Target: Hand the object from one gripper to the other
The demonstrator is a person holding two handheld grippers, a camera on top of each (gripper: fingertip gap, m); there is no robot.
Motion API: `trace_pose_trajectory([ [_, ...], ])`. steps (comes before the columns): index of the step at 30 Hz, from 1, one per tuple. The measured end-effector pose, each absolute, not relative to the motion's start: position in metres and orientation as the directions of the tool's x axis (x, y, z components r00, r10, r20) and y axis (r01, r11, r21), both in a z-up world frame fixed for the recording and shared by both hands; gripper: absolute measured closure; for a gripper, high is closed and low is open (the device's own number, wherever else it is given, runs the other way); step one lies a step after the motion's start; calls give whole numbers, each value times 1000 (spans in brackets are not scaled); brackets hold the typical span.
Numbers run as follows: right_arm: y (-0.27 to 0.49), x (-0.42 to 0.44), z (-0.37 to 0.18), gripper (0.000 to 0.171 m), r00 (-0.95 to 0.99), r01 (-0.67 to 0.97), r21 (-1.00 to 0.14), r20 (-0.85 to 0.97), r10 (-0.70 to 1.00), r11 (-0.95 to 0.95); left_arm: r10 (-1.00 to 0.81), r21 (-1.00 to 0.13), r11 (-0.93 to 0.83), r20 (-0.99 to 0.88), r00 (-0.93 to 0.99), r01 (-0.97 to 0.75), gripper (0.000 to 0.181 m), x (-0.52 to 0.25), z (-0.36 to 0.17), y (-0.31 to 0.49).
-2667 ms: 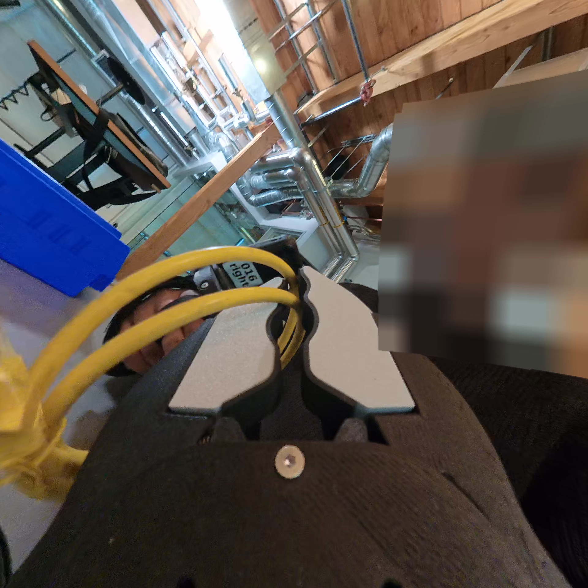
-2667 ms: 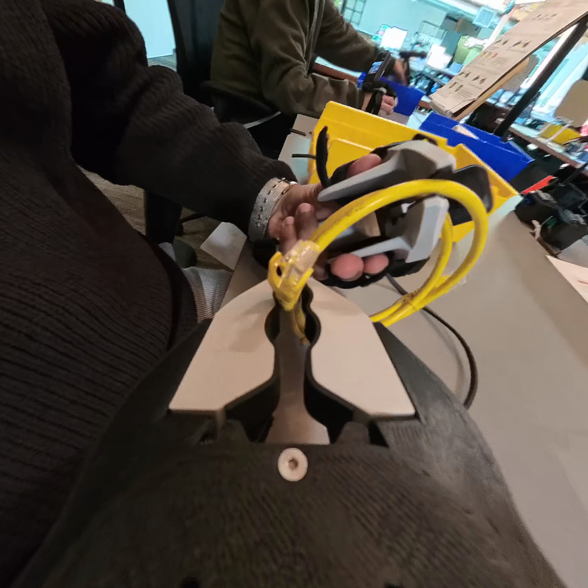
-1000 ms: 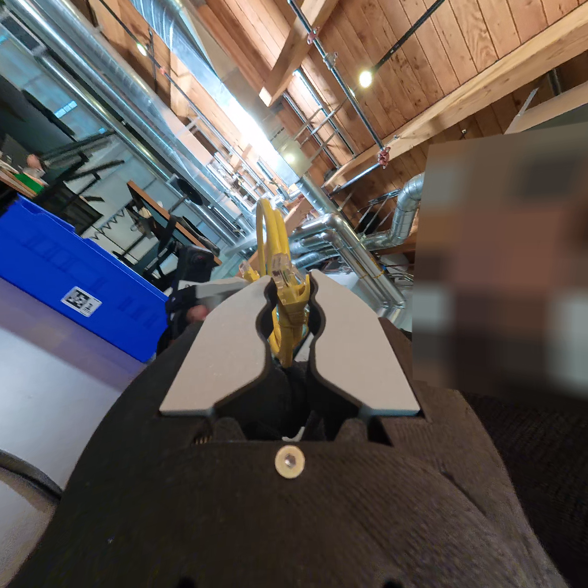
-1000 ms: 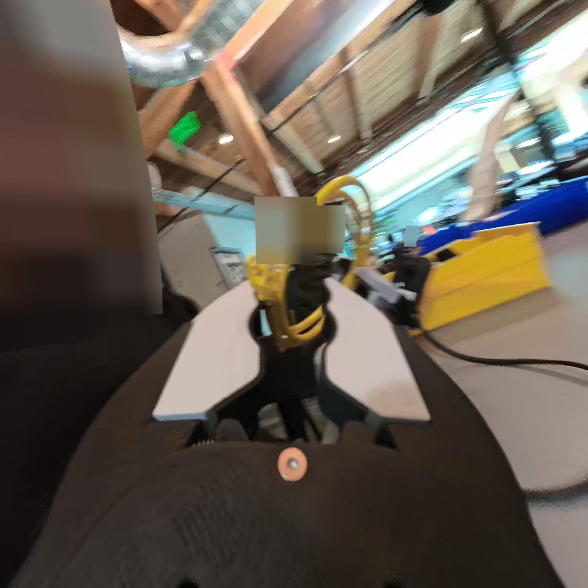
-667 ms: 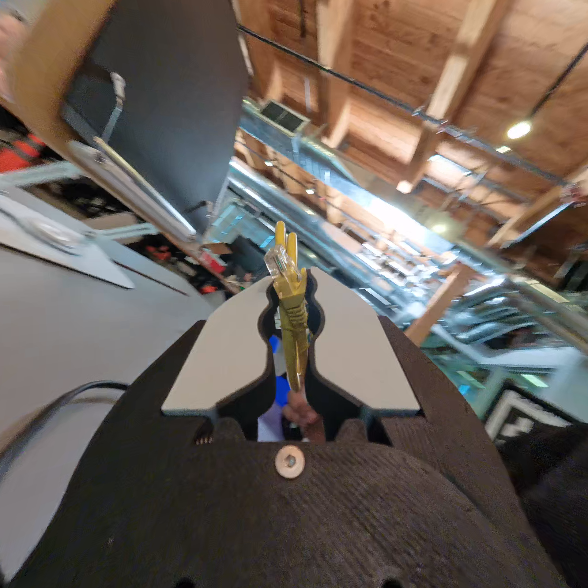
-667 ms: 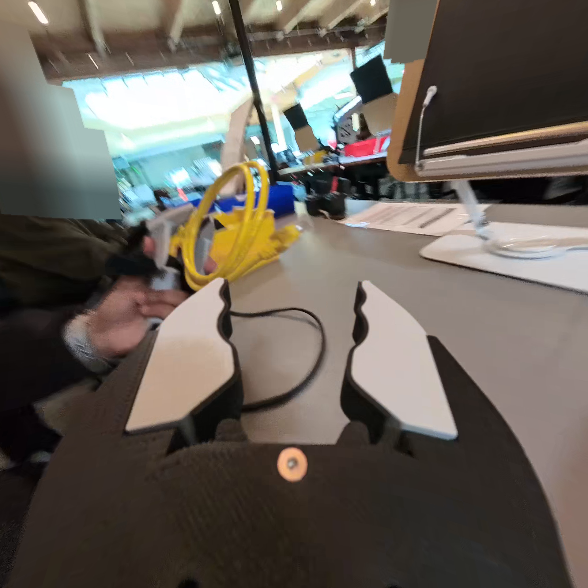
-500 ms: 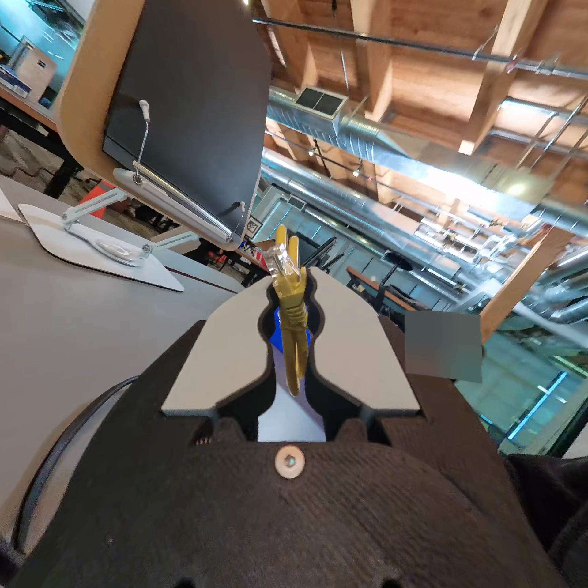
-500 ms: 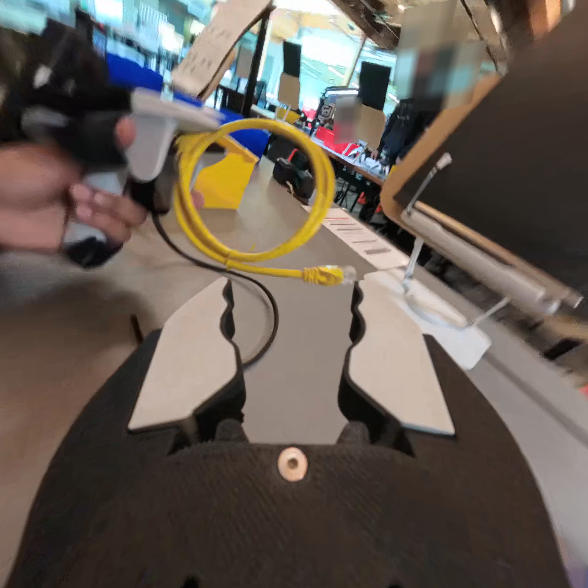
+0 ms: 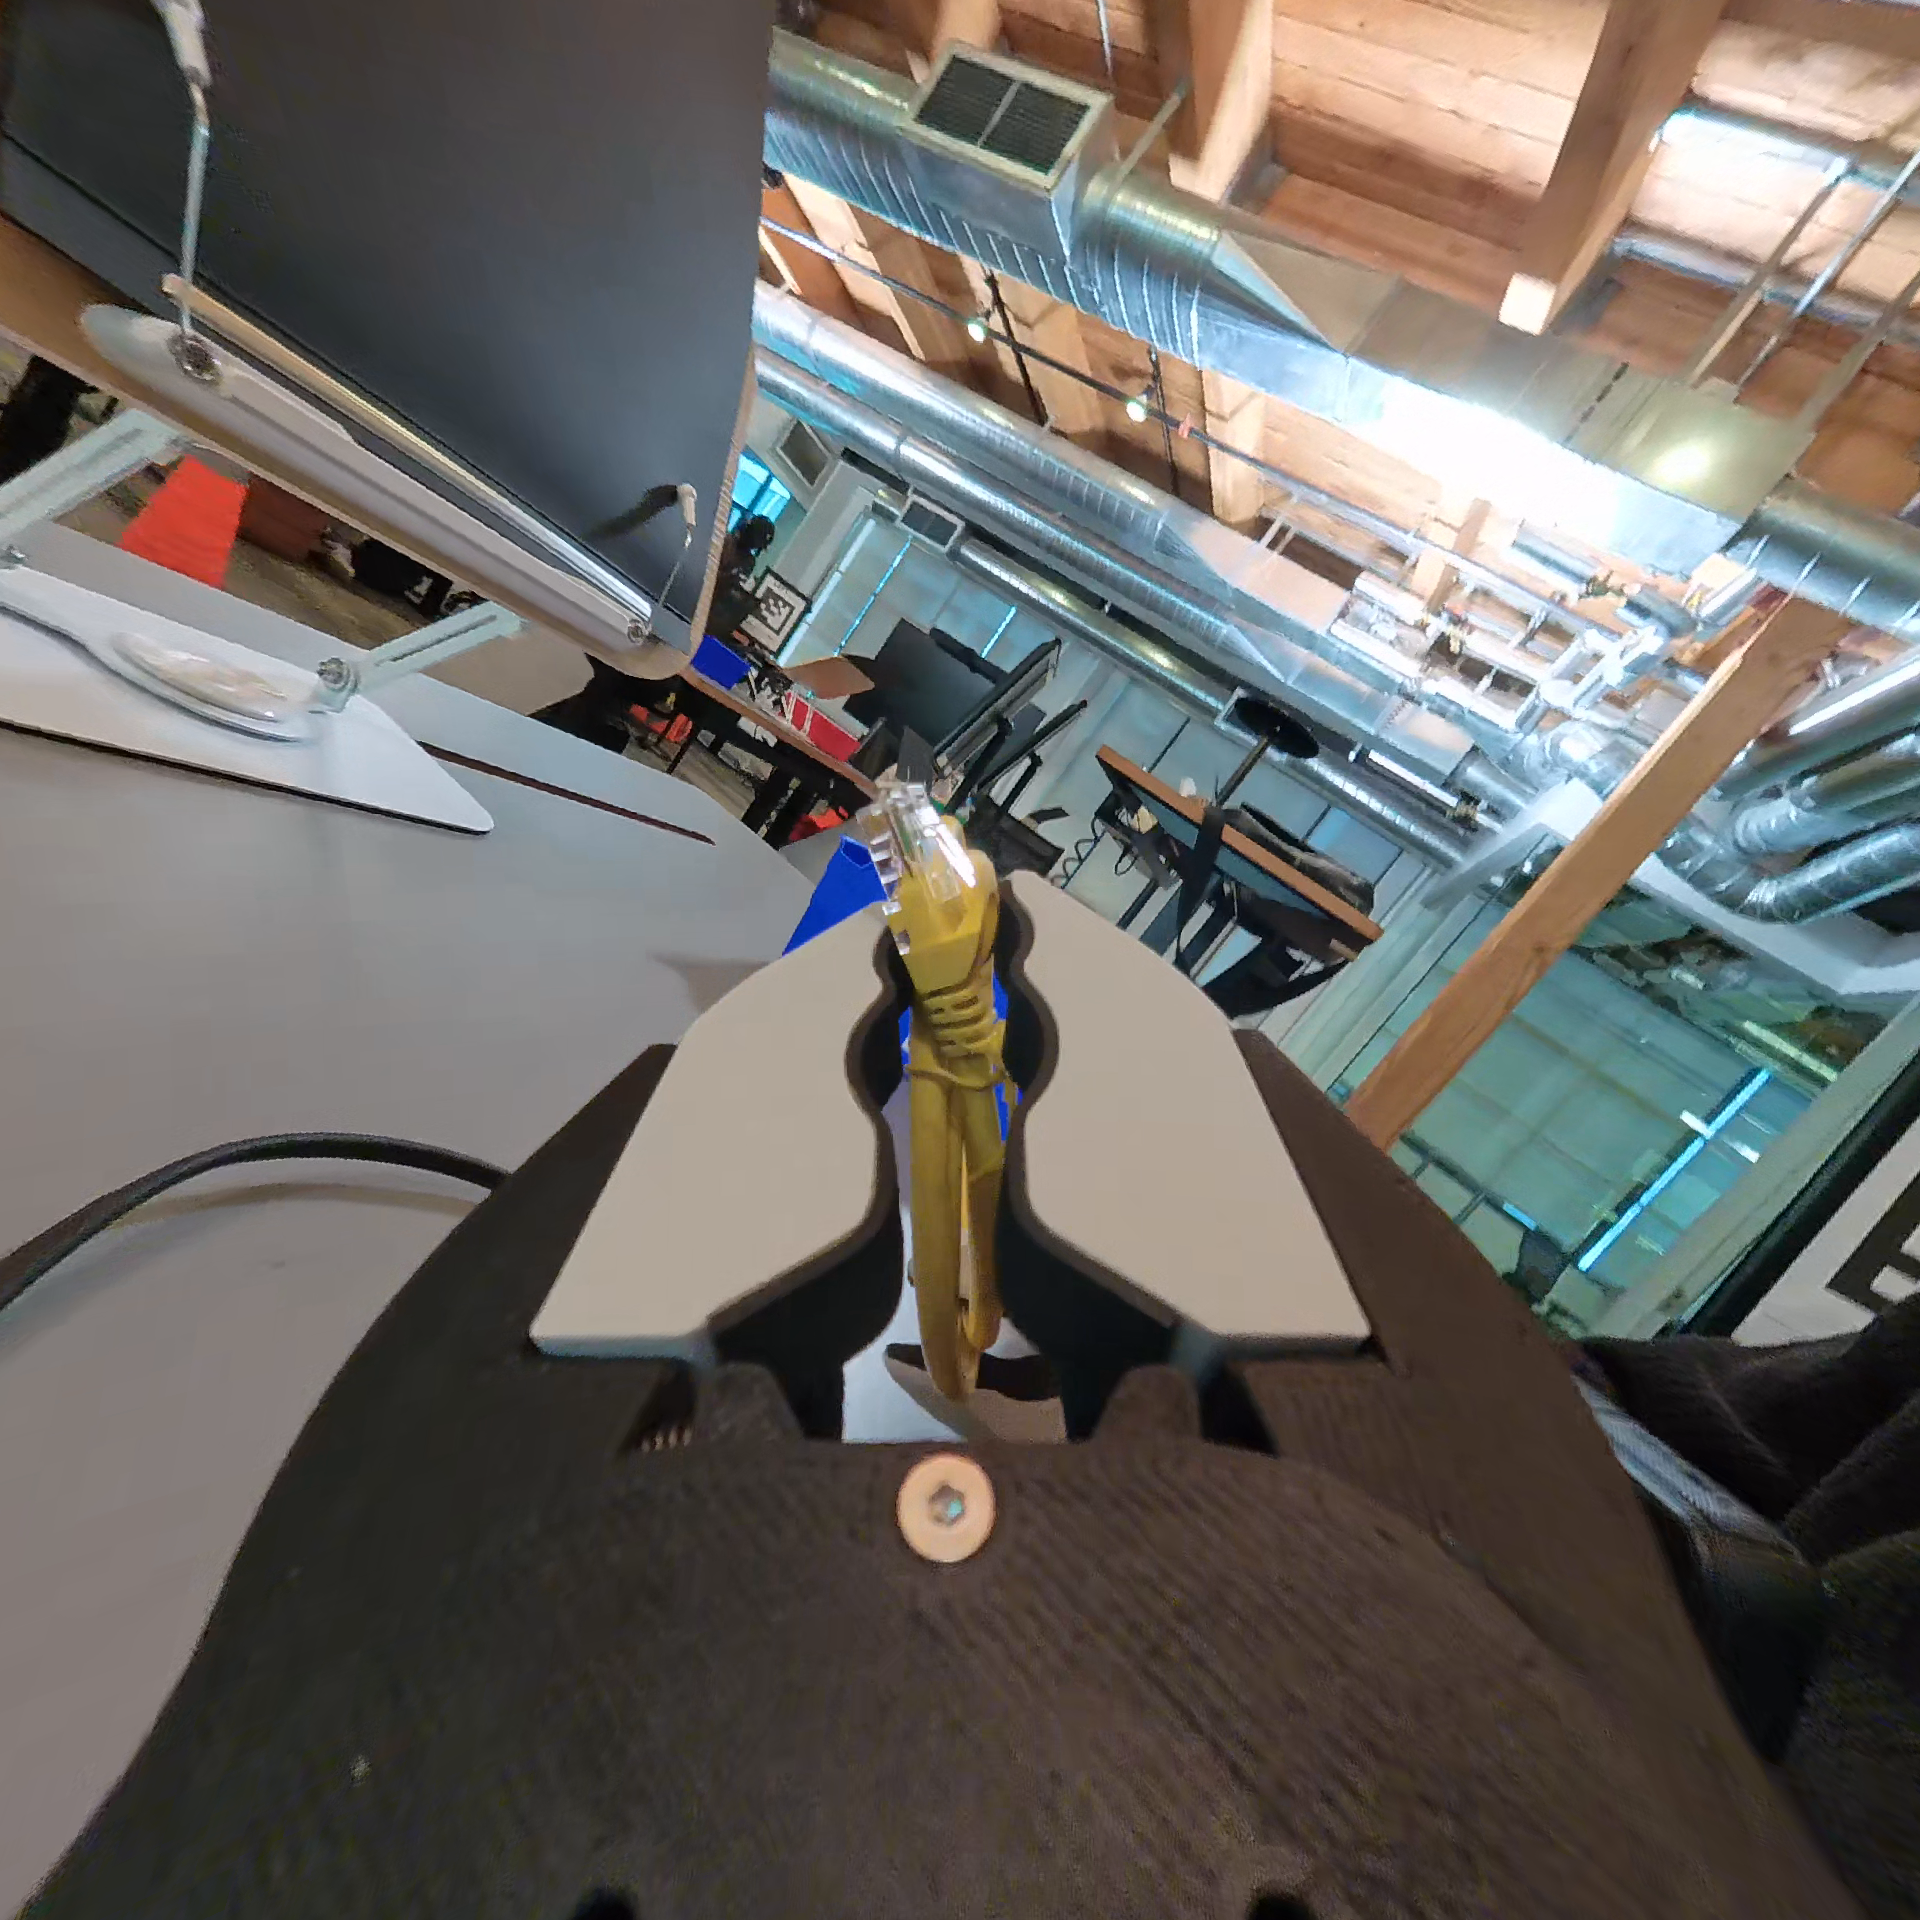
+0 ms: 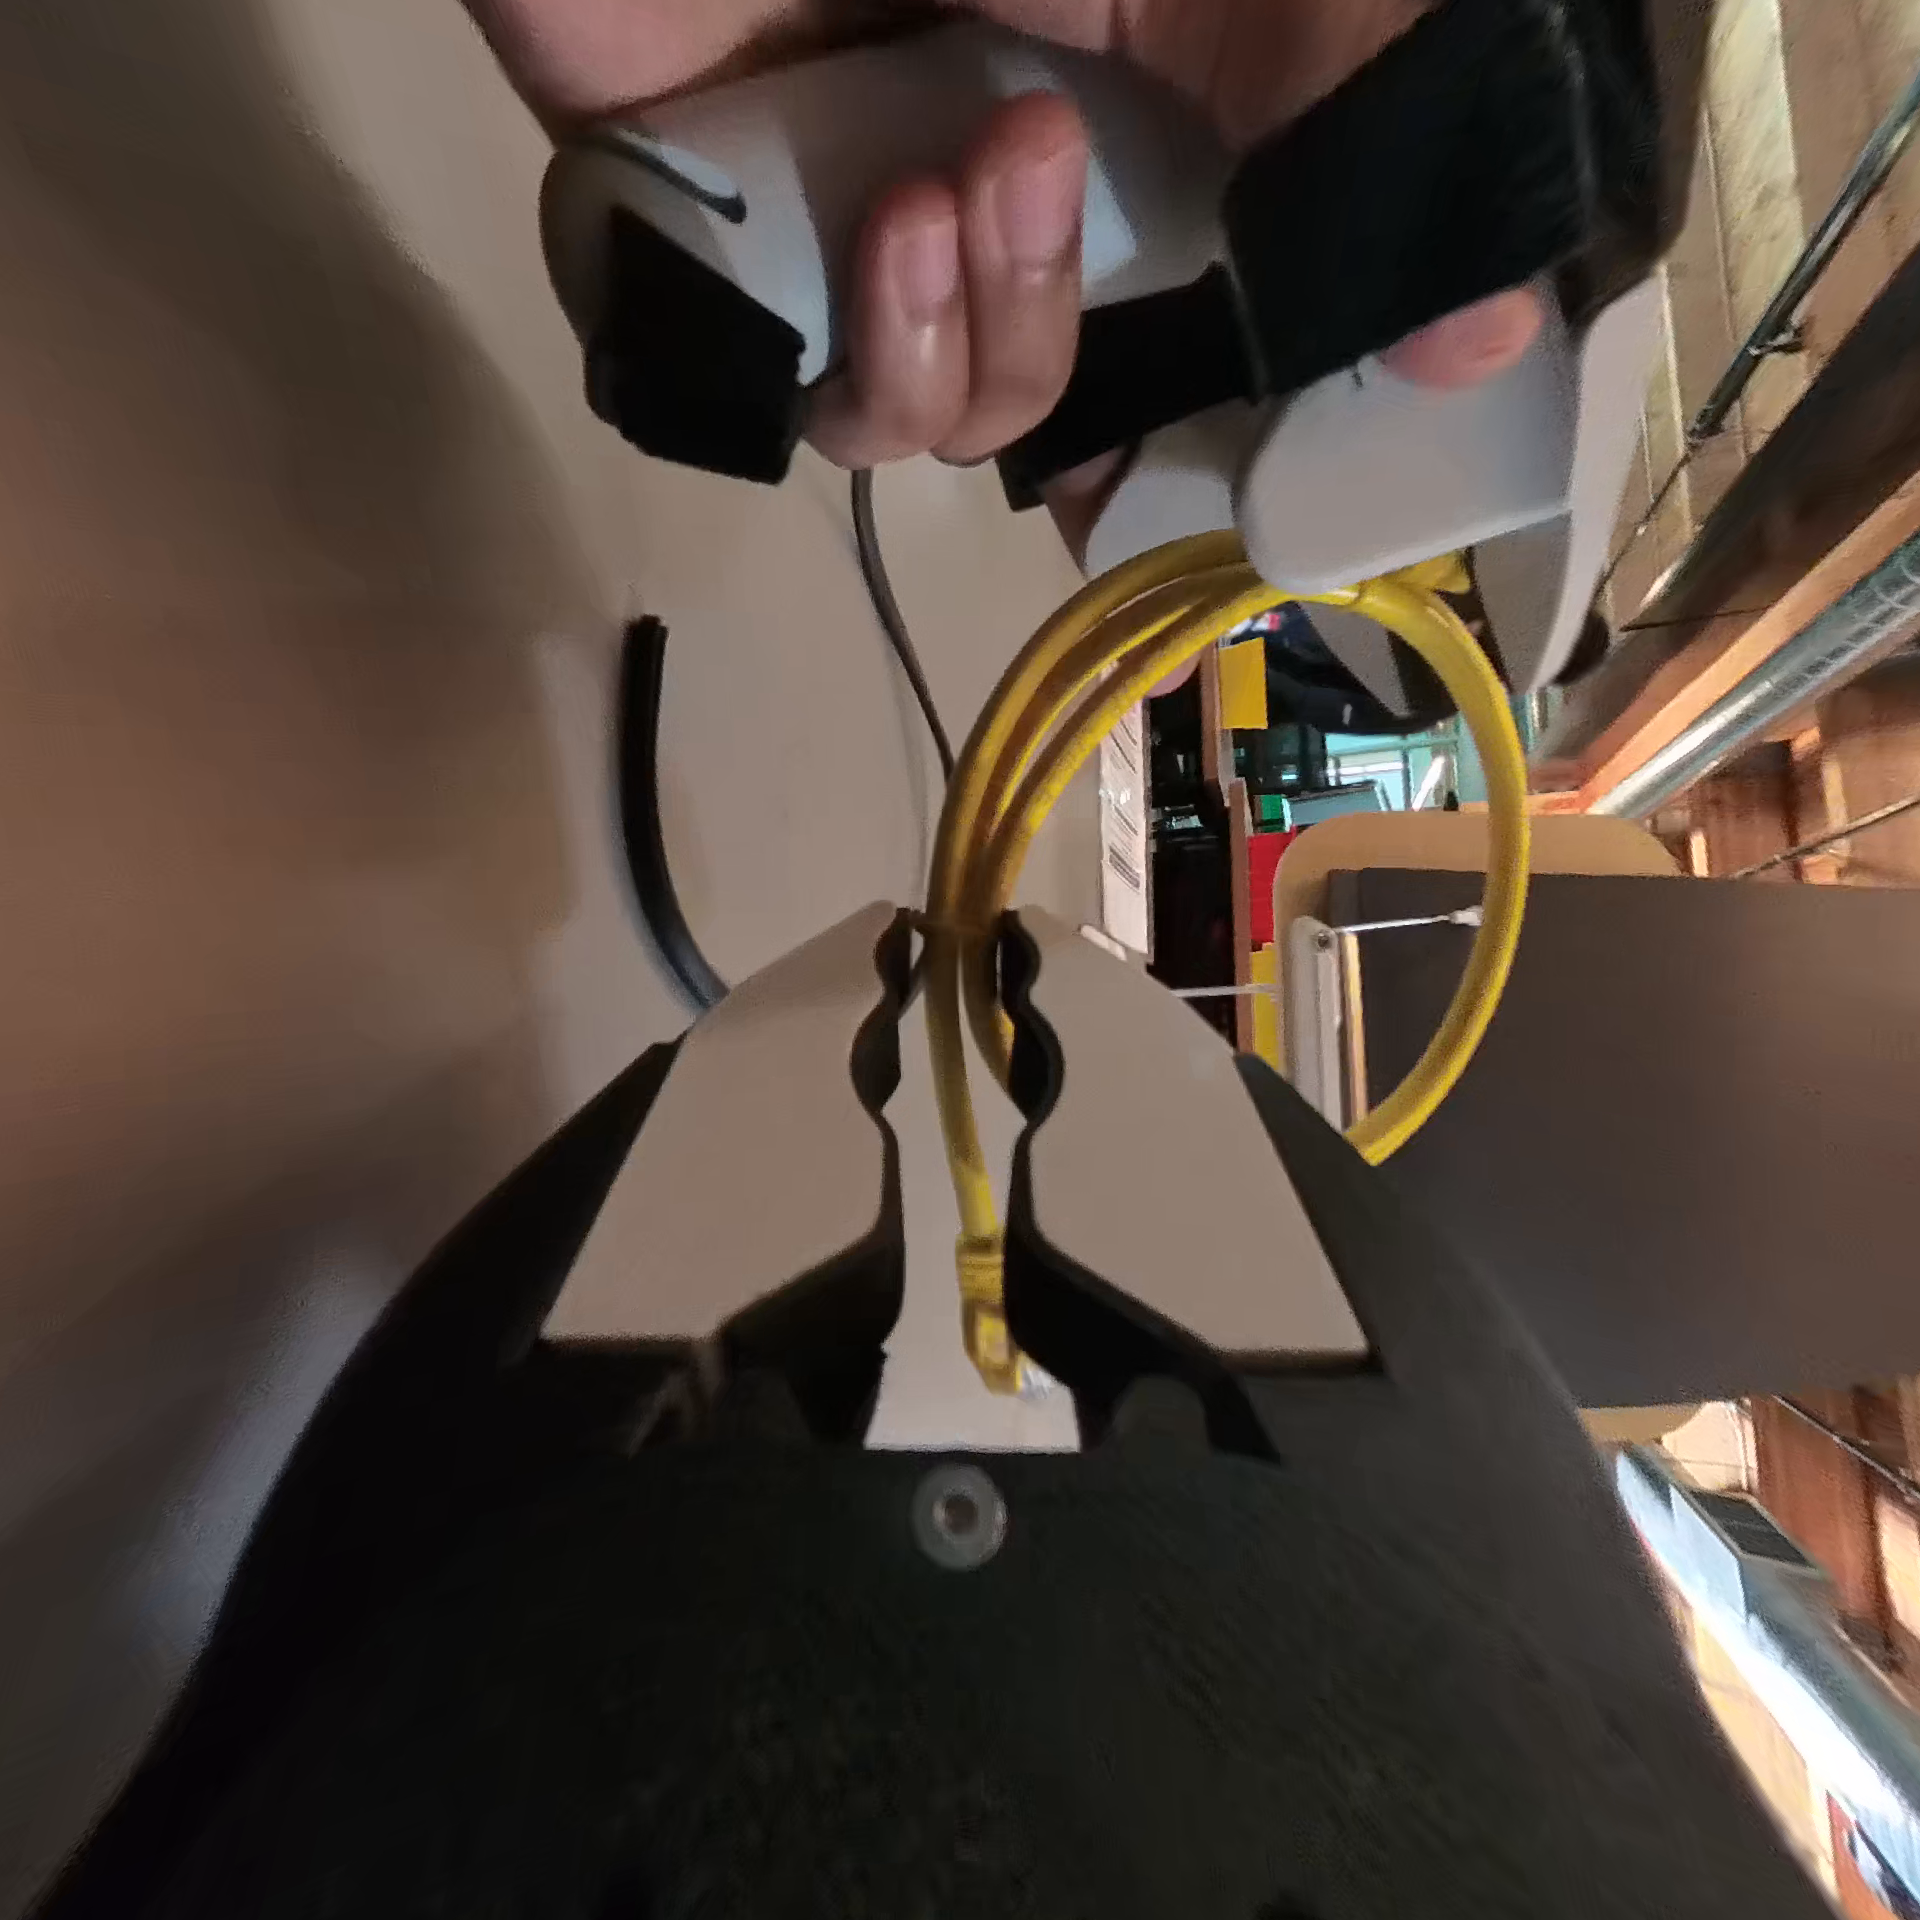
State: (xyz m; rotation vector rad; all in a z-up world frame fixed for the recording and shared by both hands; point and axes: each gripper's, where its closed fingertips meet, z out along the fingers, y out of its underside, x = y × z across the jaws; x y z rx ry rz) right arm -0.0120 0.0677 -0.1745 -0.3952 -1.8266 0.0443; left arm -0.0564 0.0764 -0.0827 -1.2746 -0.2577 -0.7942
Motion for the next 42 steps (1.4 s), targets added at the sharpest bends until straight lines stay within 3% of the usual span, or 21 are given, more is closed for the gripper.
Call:
trace_pose_trajectory([
  [5, 72, -11, -177, 157, -259, 255, -281, 902, 345, 925, -351, -852, 83, 460, 816, 516, 161, -53, -85, 81],
  [9, 83, -11, -165, 157, -211, 262, -438, 843, 494, 860, -249, -875, 166, 409, 878, 455, 92, -64, -82, 84],
  [11, 90, -10, -156, 157, -176, 252, -571, 767, 617, 781, -221, -886, 168, 393, 893, 432, 74, -66, -84, 86],
  [15, 102, -6, -126, 157, -112, 150, -845, 501, 858, 513, -259, -924, 136, 314, 913, 357, 67, -52, -87, 90],
  [18, 86, 10, -91, 157, -239, -88, -960, 280, 930, 266, -301, -956, 90, 241, 923, 279, 64, -34, -94, 94],
  [22, 79, 23, -62, 157, -352, -174, -984, 33, 935, -30, -371, -993, 79, 57, 927, 93, 65, -4, -101, 93],
  [27, 79, 19, -68, 157, -469, -75, -950, -235, 851, -303, -383, -981, 91, -195, 903, -174, 54, 24, -118, 92],
  [32, 80, 17, -69, 158, -536, -11, -862, -422, 731, -506, -405, -988, 70, -156, 901, -139, 58, 26, -120, 92],
  [42, 89, 18, -66, 157, -575, 8, -770, -525, 627, -638, -439, -992, 1, -113, 891, -125, 80, 29, -132, 93],
])
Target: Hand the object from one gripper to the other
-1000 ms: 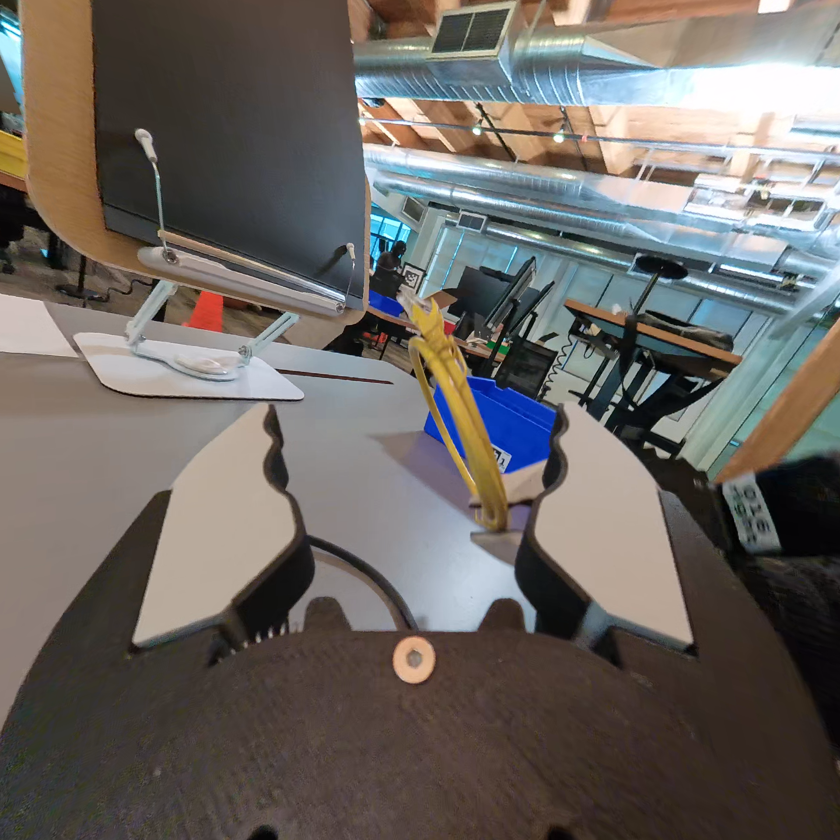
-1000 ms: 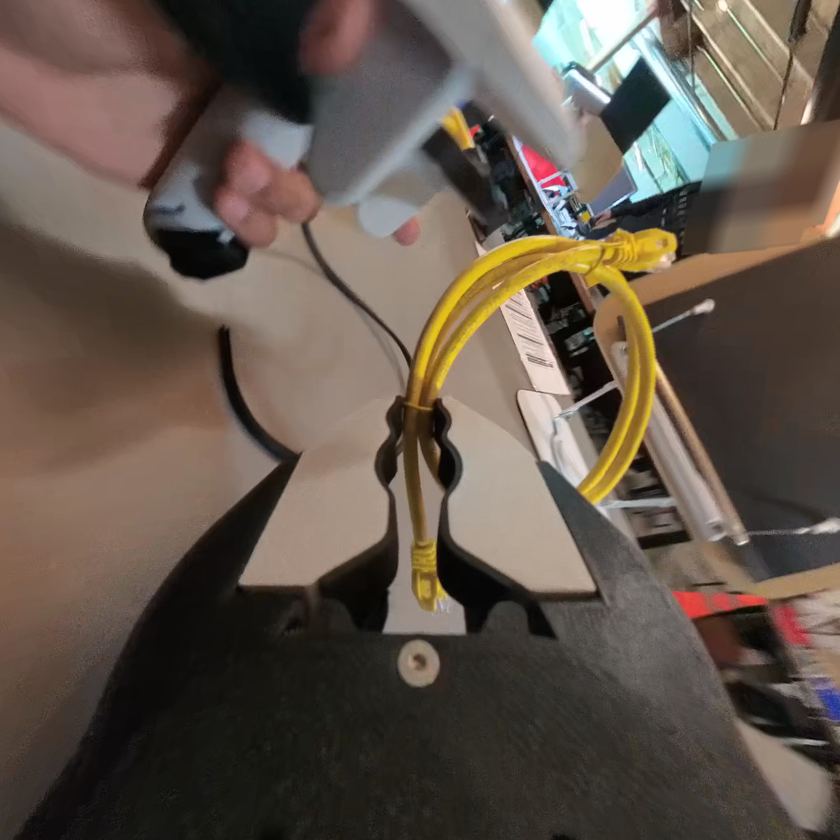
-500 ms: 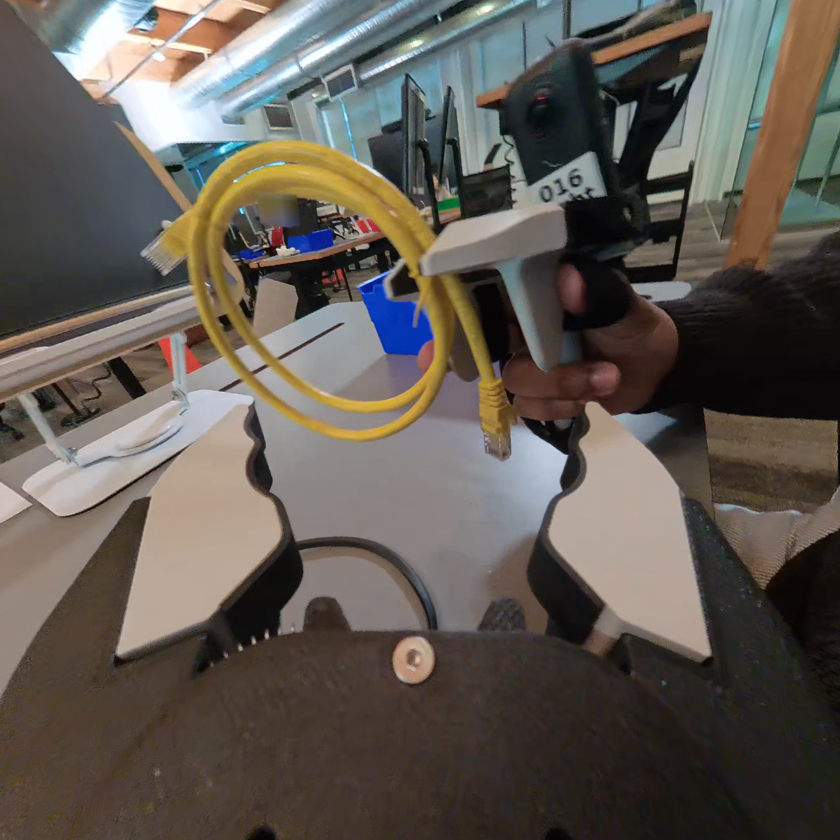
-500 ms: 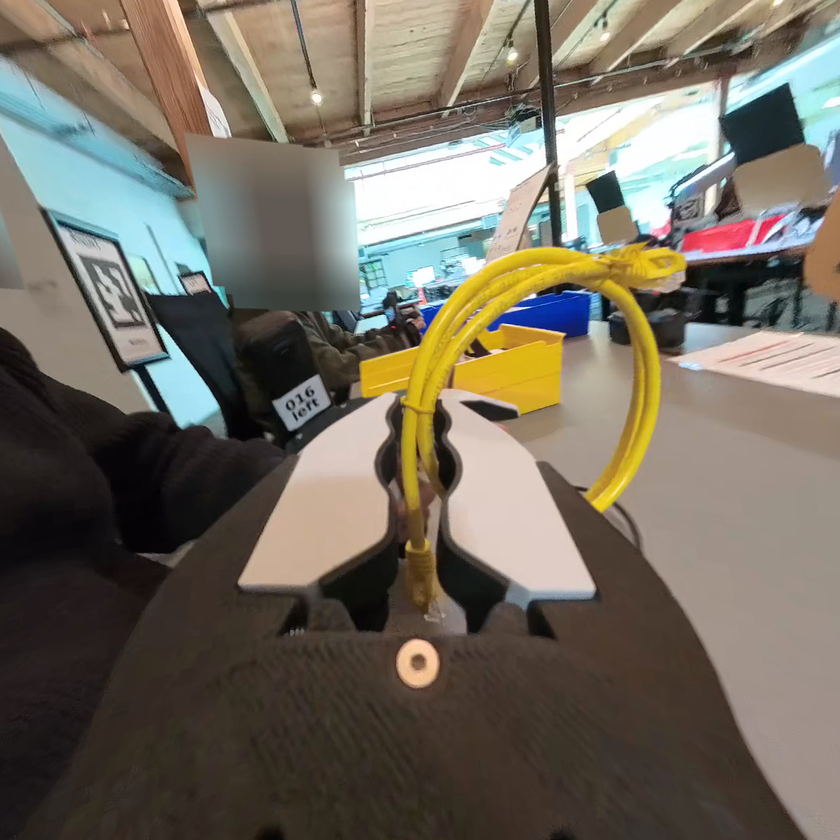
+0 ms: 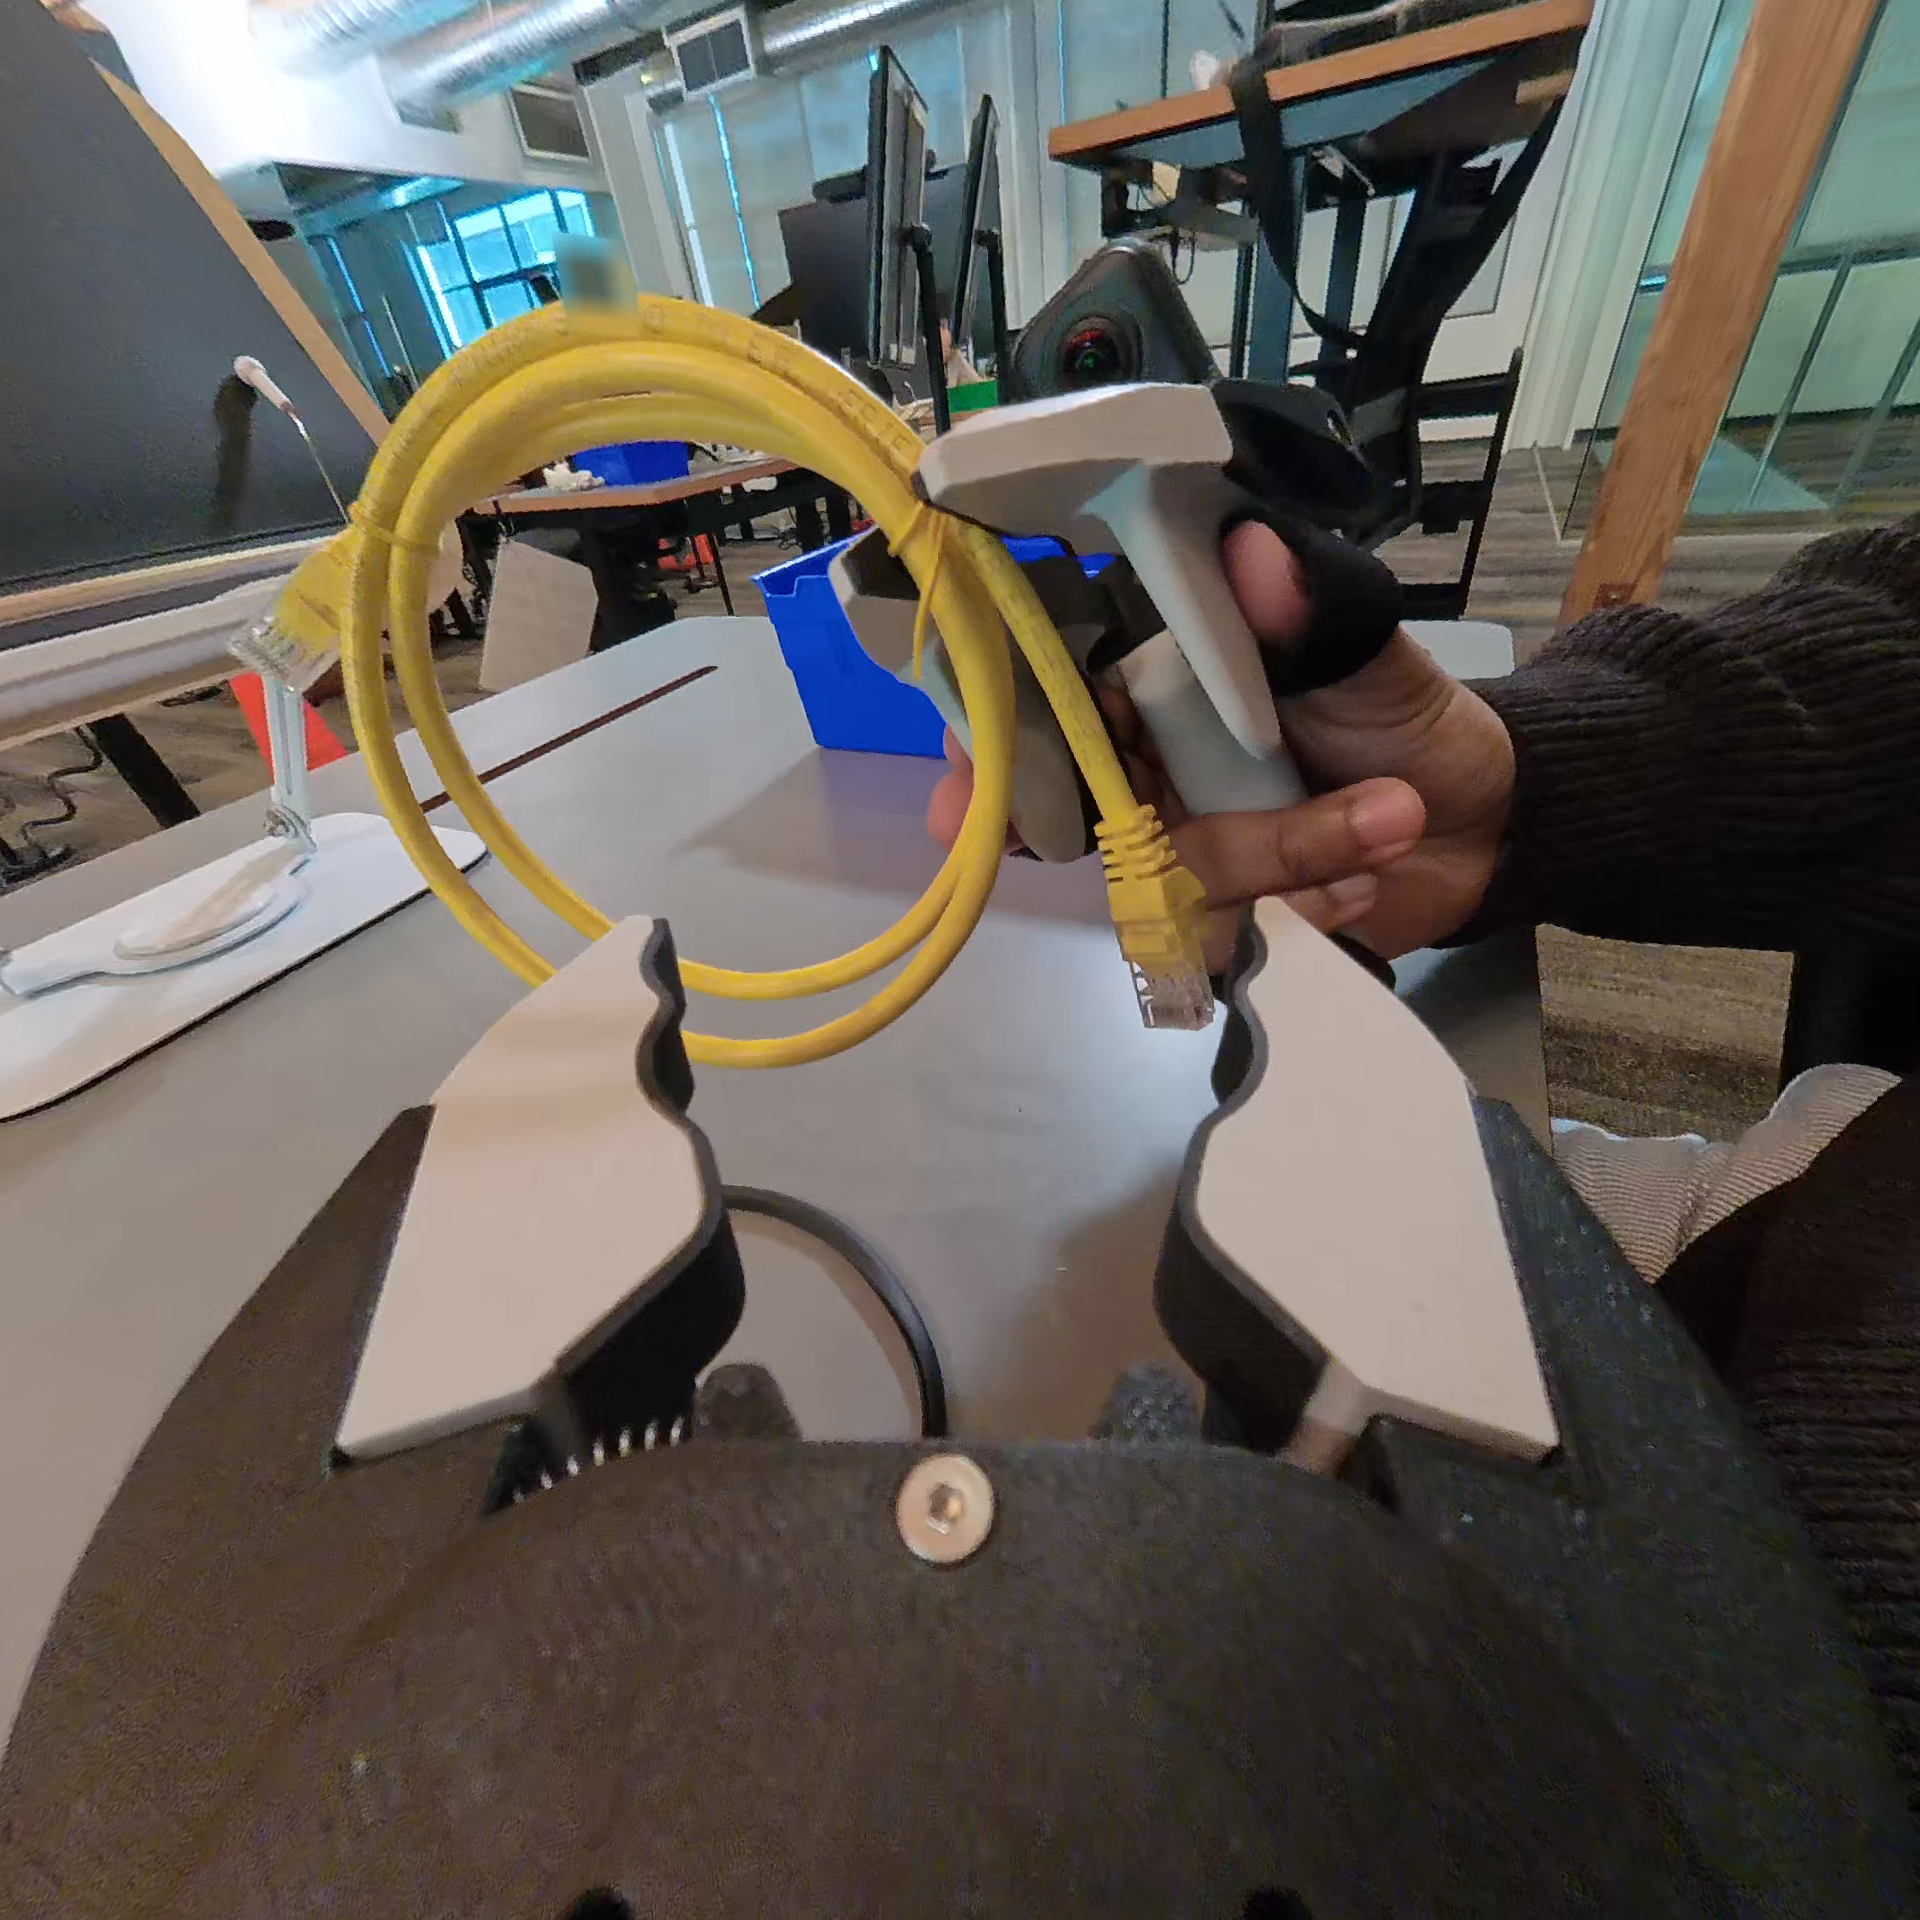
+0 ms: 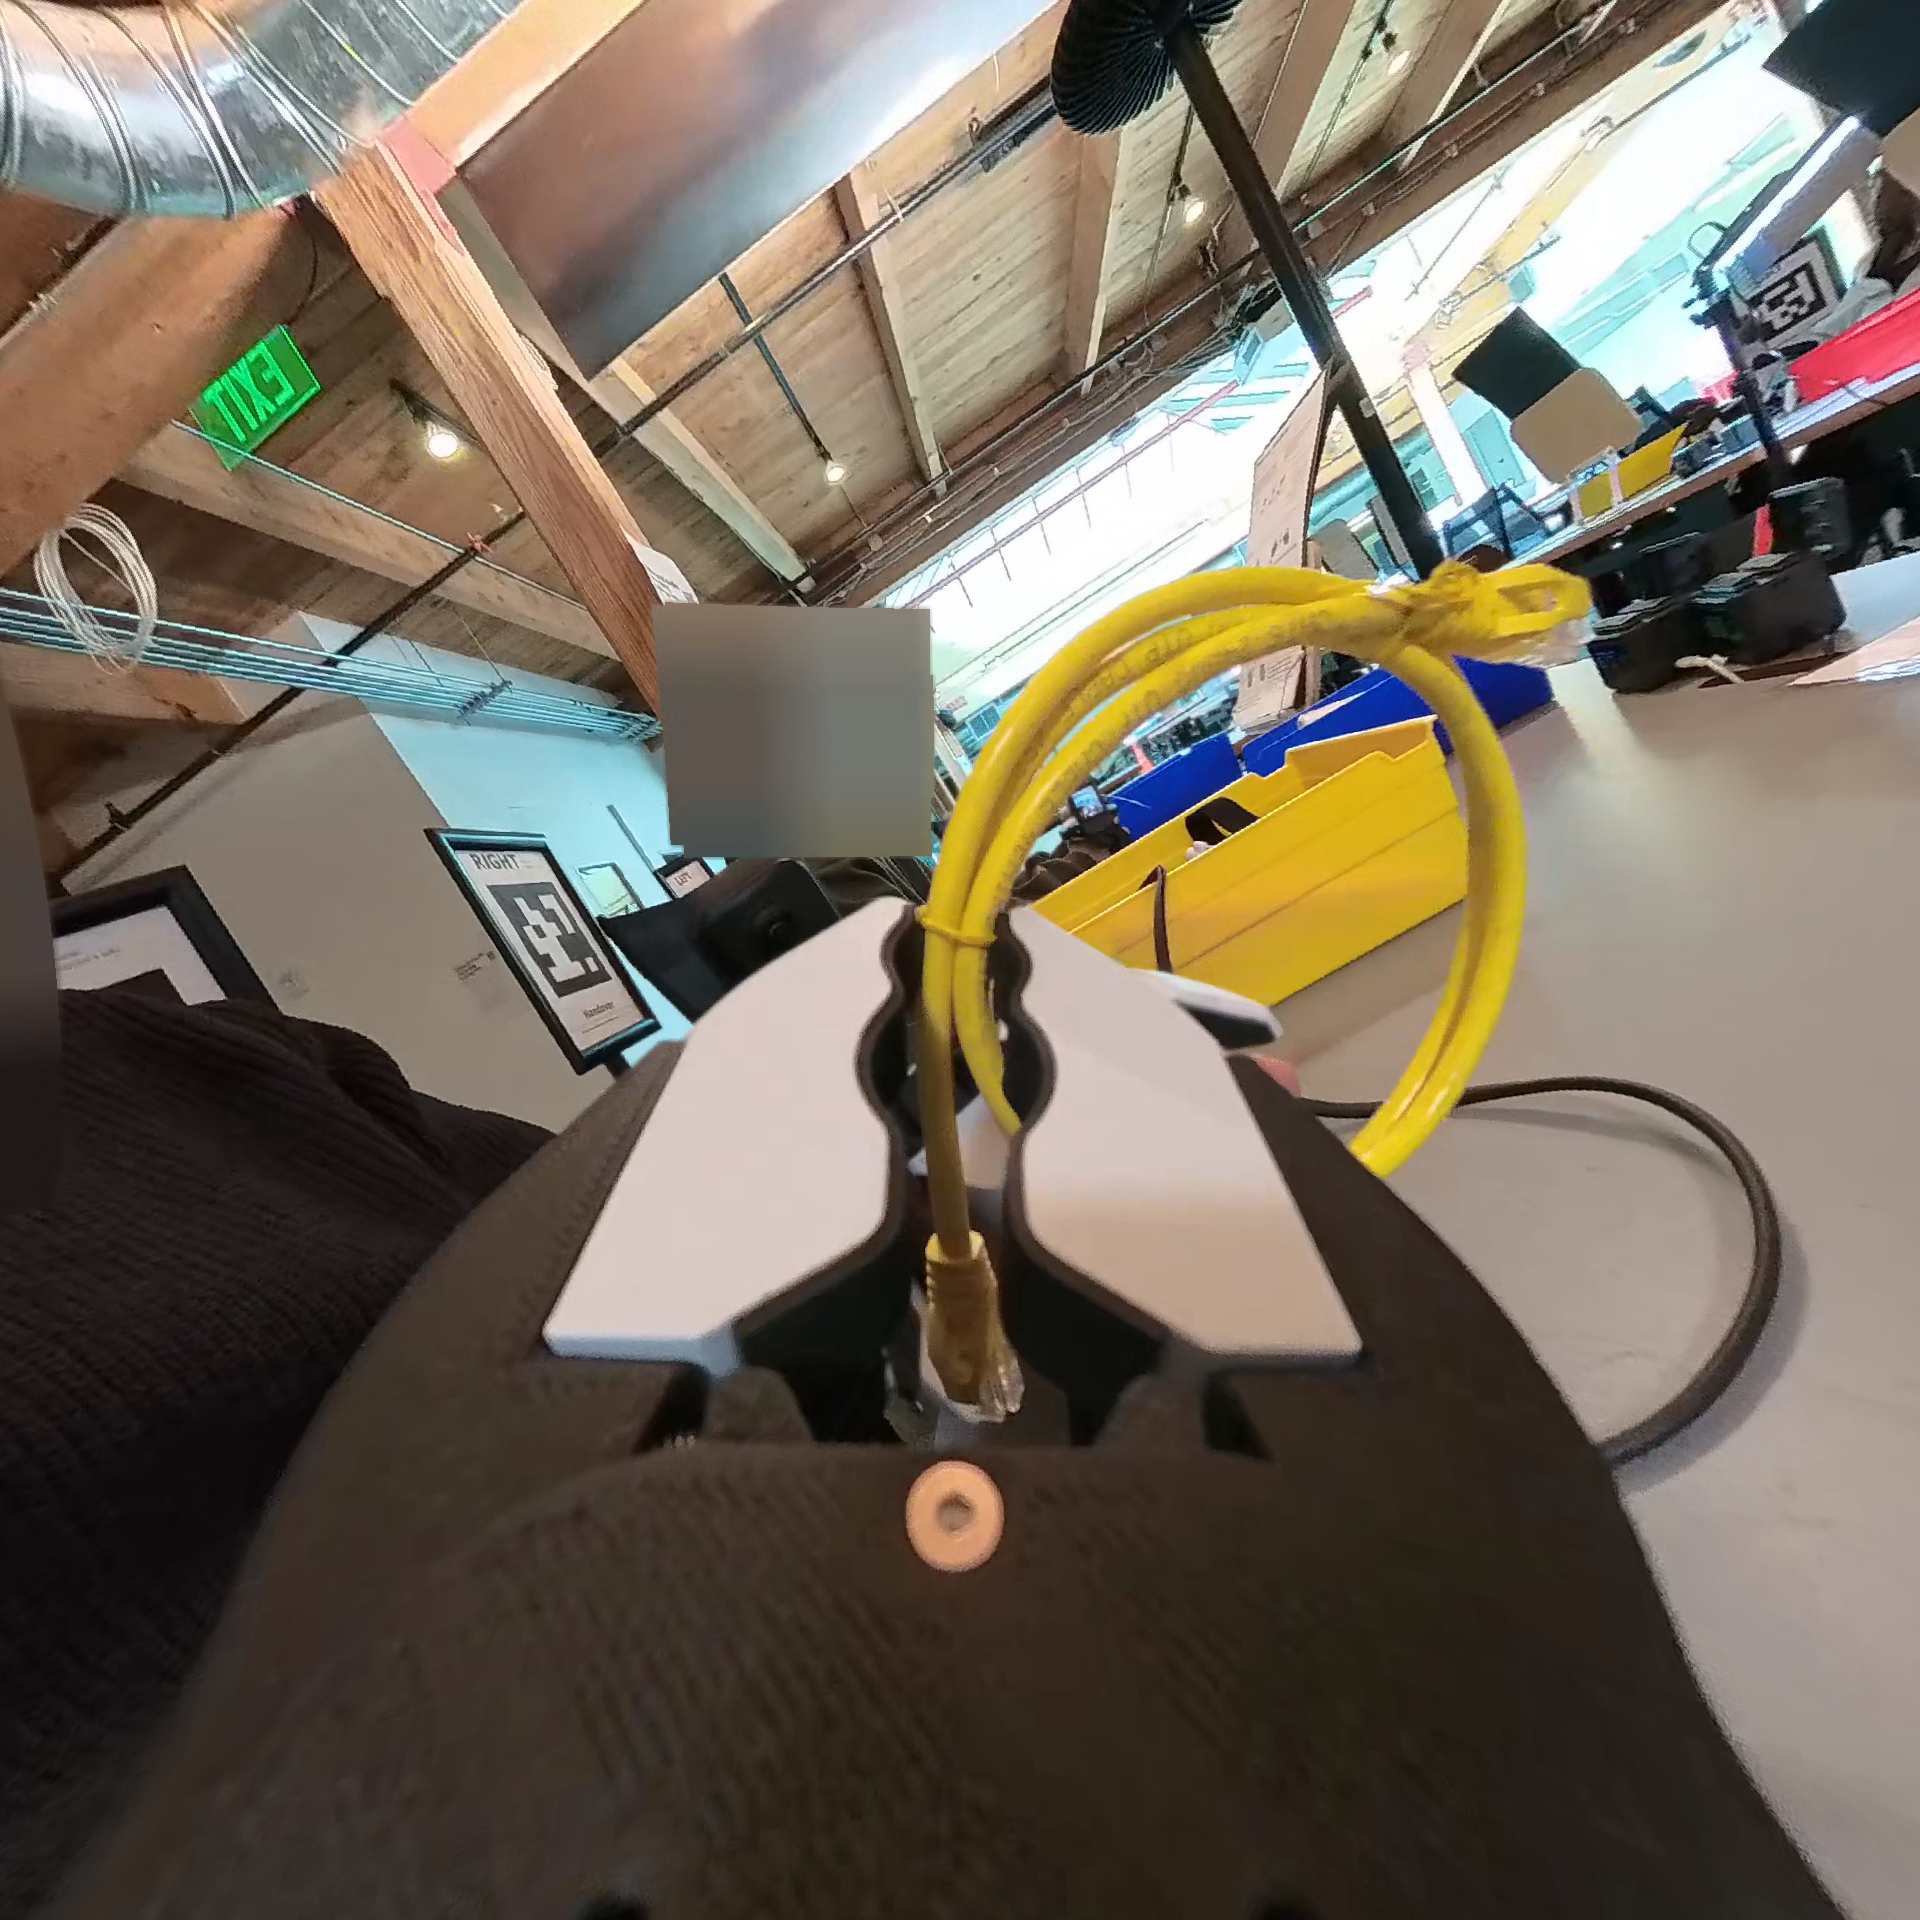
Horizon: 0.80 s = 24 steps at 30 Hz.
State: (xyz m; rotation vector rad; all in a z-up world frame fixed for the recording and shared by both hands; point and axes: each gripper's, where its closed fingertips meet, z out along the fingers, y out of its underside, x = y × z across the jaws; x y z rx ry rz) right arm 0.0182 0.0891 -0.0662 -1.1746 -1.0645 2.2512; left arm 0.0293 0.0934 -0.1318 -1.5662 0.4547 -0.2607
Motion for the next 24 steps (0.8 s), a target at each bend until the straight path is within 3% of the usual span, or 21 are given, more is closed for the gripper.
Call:
trace_pose_trajectory([
  [11, 74, 15, -70, 157, -596, 19, -812, -477, 646, -583, -509, -990, -51, -90, 856, -134, 119, 42, -141, 88],
  [16, 68, 15, -72, 157, -611, 36, -816, -475, 633, -577, -502, -983, -23, -148, 852, -184, 125, 46, -141, 87],
  [24, 72, 14, -74, 156, -605, 57, -806, -498, 622, -589, -506, -971, -55, -175, 844, -234, 158, 47, -145, 87],
])
